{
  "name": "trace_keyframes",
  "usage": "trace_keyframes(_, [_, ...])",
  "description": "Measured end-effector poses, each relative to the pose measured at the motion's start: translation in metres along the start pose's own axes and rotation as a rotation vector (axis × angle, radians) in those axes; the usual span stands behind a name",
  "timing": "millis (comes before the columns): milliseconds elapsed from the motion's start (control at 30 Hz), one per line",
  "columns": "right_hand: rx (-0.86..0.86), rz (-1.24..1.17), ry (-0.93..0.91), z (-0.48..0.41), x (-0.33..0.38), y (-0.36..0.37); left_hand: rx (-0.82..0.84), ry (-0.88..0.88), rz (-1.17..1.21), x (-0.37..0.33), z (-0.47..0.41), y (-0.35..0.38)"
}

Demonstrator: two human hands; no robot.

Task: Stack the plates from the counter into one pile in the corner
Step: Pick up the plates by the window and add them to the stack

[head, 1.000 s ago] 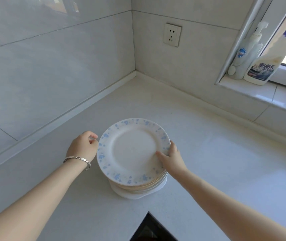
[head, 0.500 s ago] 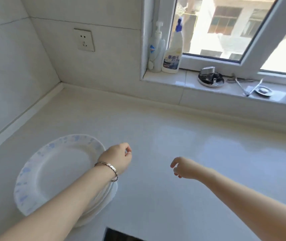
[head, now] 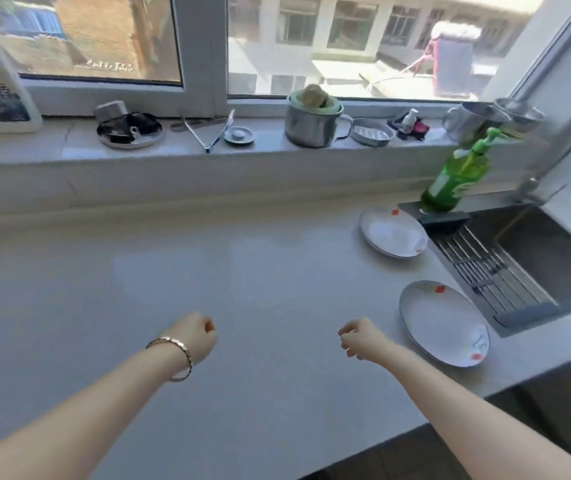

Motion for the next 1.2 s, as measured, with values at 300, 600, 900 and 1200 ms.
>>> trace_keyframes(300, [-0.482,-0.003,0.296,-0.026,-0.169,-0.156,0.059,-0.014,-0.017,-0.13,-0.037,0.08])
trace_keyframes(600, [-0.433,-0.427,0.441,-0.055,-0.224,-0.165,0.059,-0.088,-0.062,-0.156,-0.047,0.087])
trace_keyframes(900, [-0.556,-0.489,0.208,-0.048,-0.2,-0.171,-0.005,-0.155,0.009,-0.138,-0.037,0.077])
trace_keyframes(1200, [-0.331,-0.483,-0.071,-0.061,-0.058,-0.113,-0.201,-0.297,0.186,-0.056,0.001,0.018])
Point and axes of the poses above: each hand's wrist, its own z-axis away from the middle knuckle, its own y-axis out of the palm, x = y × z, the point moved 3 cm from there along -z, towards the middle knuckle, and after that the axes turned 7 degrees about x, right-handed, at the moved point
